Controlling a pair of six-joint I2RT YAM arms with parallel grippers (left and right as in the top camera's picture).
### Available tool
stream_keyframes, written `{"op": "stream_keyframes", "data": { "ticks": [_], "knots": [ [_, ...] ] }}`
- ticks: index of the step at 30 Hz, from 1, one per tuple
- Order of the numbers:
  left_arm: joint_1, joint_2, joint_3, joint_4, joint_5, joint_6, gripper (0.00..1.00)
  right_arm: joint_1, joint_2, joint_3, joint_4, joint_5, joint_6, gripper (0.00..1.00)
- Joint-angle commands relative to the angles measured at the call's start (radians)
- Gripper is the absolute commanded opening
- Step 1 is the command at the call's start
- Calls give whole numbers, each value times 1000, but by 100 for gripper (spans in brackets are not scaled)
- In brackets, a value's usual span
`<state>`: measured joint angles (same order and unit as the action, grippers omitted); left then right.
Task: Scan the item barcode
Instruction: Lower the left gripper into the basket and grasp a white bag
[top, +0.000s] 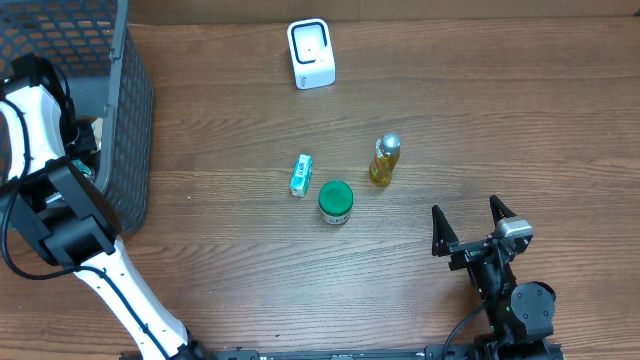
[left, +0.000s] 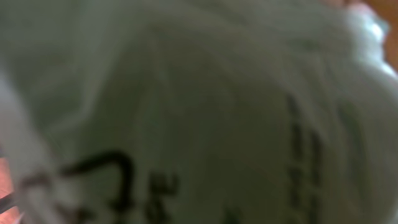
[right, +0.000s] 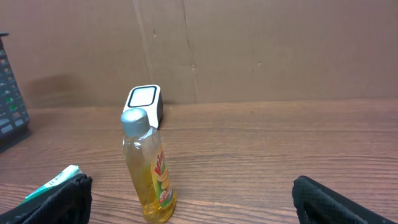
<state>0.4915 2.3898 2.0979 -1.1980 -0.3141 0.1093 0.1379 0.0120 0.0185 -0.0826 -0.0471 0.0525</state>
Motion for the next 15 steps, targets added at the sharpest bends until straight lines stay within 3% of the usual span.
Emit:
{"op": "stream_keyframes", "data": {
  "ticks": [1, 6, 10, 15],
  "knots": [
    [5, 31, -23, -14, 19, -11, 18, -4, -9, -11, 2, 4, -2, 100],
    [5, -3, 109, -82, 80, -53, 12, -4, -9, -11, 2, 4, -2, 100],
    [5, -61, 323, -172, 207, -109, 9, -4, -9, -11, 2, 5, -2, 100],
    [3, -153, 535, -266, 256, -225, 4, -4, -9, -11, 2, 5, -2, 100]
  ]
}}
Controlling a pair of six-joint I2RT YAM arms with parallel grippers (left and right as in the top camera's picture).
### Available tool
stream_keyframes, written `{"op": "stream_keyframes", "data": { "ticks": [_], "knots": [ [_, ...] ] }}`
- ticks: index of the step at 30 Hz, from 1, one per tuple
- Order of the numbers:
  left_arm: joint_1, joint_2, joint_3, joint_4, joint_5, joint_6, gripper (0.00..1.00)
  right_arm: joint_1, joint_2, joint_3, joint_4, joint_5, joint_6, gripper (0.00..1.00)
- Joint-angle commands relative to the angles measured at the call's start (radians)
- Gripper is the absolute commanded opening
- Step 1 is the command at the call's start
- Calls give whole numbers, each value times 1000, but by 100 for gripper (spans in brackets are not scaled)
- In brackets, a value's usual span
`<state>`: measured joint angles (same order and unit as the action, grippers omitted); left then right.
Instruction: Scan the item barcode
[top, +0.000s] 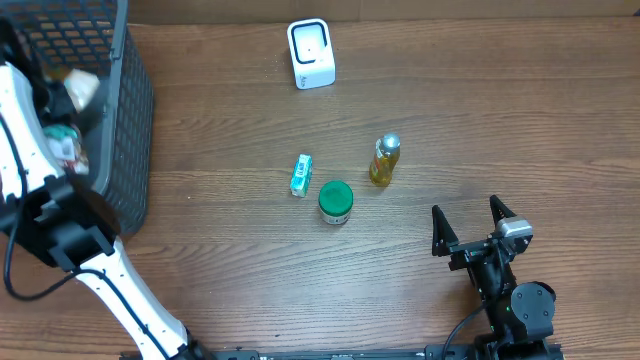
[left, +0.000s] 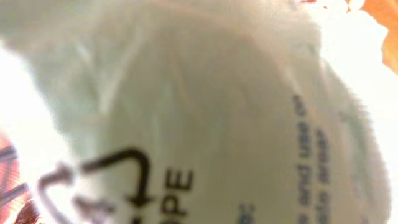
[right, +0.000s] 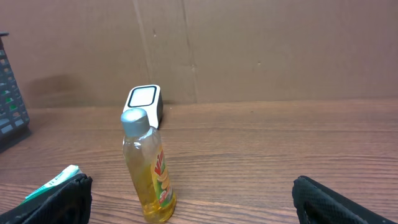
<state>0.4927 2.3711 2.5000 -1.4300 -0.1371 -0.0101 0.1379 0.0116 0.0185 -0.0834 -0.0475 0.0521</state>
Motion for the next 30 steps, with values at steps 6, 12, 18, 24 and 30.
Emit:
{"op": "stream_keyframes", "data": {
  "ticks": [6, 12, 18, 24, 30],
  "knots": [
    [-2, -297, 212, -84, 276, -196, 4, -4, -8, -11, 3, 5, -1, 100],
    [-45, -414, 212, -165, 410, -196, 4, -4, -8, -11, 2, 5, -1, 100],
    [-114, -441, 208, -260, 545, -196, 4, -4, -8, -11, 3, 5, -1, 100],
    [-220, -441, 137, -259, 644, -184, 4, -4, -8, -11, 3, 5, -1, 100],
    [-348, -441, 27, -259, 604, -164, 4, -4, -8, -11, 3, 5, -1, 100]
  ]
}}
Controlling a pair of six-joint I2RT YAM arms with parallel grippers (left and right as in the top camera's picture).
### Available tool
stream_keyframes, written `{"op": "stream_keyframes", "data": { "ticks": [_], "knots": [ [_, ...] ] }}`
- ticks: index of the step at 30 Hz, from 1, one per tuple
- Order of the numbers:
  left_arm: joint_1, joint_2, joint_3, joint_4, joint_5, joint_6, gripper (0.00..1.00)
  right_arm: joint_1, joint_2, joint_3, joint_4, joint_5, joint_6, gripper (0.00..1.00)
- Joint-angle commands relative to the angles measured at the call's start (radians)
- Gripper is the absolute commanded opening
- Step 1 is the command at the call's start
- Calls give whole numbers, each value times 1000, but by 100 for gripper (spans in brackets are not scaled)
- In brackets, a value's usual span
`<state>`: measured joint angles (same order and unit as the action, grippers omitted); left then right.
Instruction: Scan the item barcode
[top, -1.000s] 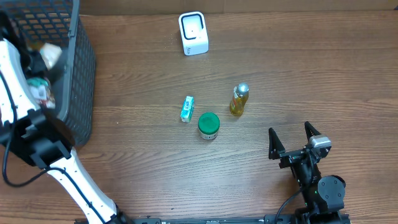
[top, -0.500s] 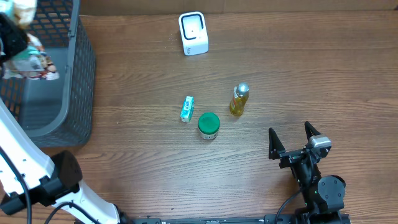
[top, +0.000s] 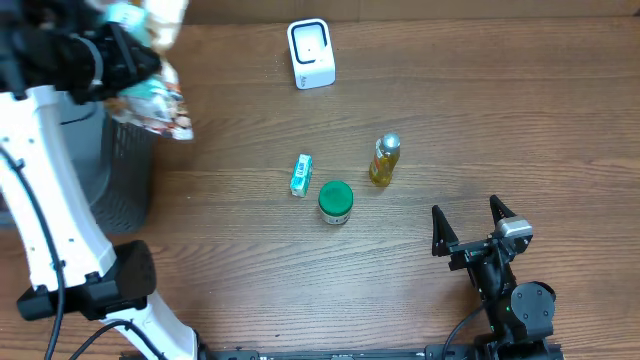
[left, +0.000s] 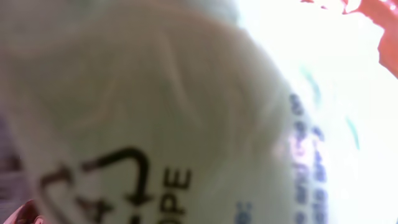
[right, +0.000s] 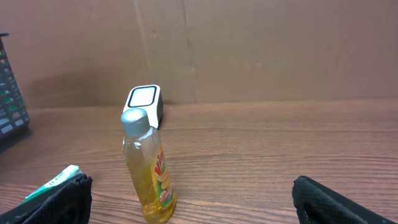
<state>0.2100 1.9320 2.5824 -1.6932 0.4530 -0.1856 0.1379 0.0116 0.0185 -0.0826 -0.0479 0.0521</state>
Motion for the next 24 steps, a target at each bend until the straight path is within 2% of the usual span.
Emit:
{"op": "stream_keyframes", "data": {
  "ticks": [1, 5, 9, 14, 19, 24],
  "knots": [
    [-82, -2, -74, 4, 6, 14, 4, -4, -8, -11, 2, 5, -1, 100],
    [-173, -2, -187, 4, -34, 24, 4, -4, -8, -11, 2, 5, -1, 100],
    [-250, -2, -292, 4, -140, 24, 4, -4, -8, -11, 2, 5, -1, 100],
    [-321, -2, -399, 17, -254, -40, 4, -4, -8, -11, 2, 5, -1, 100],
    [-376, -2, -484, 42, -424, -206, 4, -4, -8, -11, 2, 5, -1, 100],
    [-407, -2, -550, 46, -575, -424, 4, -4, -8, -11, 2, 5, -1, 100]
  ]
}}
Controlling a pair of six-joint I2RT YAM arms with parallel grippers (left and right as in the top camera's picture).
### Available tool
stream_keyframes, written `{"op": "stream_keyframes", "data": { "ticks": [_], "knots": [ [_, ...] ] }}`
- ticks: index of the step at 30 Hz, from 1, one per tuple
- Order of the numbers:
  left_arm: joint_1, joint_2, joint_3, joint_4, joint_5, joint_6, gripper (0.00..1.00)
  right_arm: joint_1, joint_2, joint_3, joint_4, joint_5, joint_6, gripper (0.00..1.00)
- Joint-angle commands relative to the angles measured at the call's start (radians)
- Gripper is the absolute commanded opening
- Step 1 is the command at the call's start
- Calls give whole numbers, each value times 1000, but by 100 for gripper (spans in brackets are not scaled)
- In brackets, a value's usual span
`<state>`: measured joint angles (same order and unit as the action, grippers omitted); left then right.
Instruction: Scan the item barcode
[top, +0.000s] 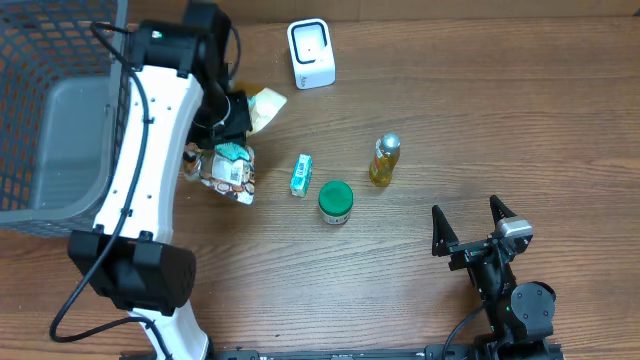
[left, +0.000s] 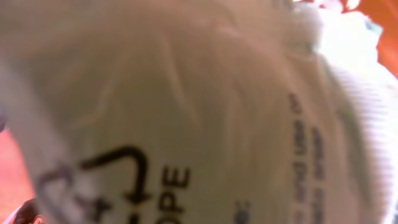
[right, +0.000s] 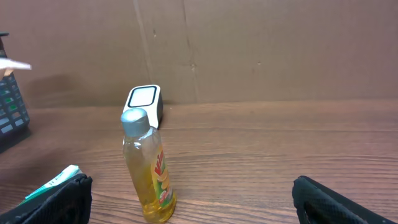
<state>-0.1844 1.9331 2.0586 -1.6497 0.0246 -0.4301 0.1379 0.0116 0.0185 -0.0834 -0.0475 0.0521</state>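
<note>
A crinkled plastic snack bag (top: 228, 170) hangs at my left gripper (top: 230, 116), which is shut on it over the table just right of the basket. Its pale film with a recycling mark and "PE" print fills the left wrist view (left: 199, 112) and hides the fingers. The white barcode scanner (top: 311, 53) stands at the back of the table, up and right of the bag, and also shows in the right wrist view (right: 144, 99). My right gripper (top: 470, 232) rests open near the front right, with nothing between its fingers (right: 196, 202).
A dark mesh basket (top: 60, 100) occupies the back left. A yellow bottle with a silver cap (top: 385, 160), a green-lidded jar (top: 336, 201) and a small teal box (top: 301, 174) stand mid-table, between the bag and my right gripper.
My left gripper, with the bag, has moved from above the basket's right rim at the back left to over the table right of the basket, nearer the scanner. The right arm is unchanged.
My left gripper was down inside the basket with packaging pressed against its camera. Then it stood higher in the basket, then held a colourful bag above the basket's rim. Now the bag hangs over the table between basket and scanner. The right arm stayed still.
</note>
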Motion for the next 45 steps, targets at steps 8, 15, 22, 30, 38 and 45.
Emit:
{"op": "stream_keyframes", "data": {
  "ticks": [8, 15, 22, 30, 38, 45],
  "knots": [
    [-42, -3, -129, 48, -178, -225, 4, -4, -8, -11, 3, 5, -1, 100],
    [-48, -3, -262, 151, -193, -225, 4, -4, -8, -11, 3, 5, -1, 100],
    [-48, -3, -406, 239, -192, -225, 4, -4, -8, -11, 3, 5, -1, 100],
    [-48, -3, -539, 350, -187, -225, 4, -4, -8, -11, 3, 5, -1, 100],
    [-72, -3, -685, 502, -181, -225, 4, -4, -8, -11, 3, 5, -1, 100],
    [-78, -2, -740, 579, -181, -224, 13, -4, -8, -11, 3, 5, -1, 100]
  ]
}}
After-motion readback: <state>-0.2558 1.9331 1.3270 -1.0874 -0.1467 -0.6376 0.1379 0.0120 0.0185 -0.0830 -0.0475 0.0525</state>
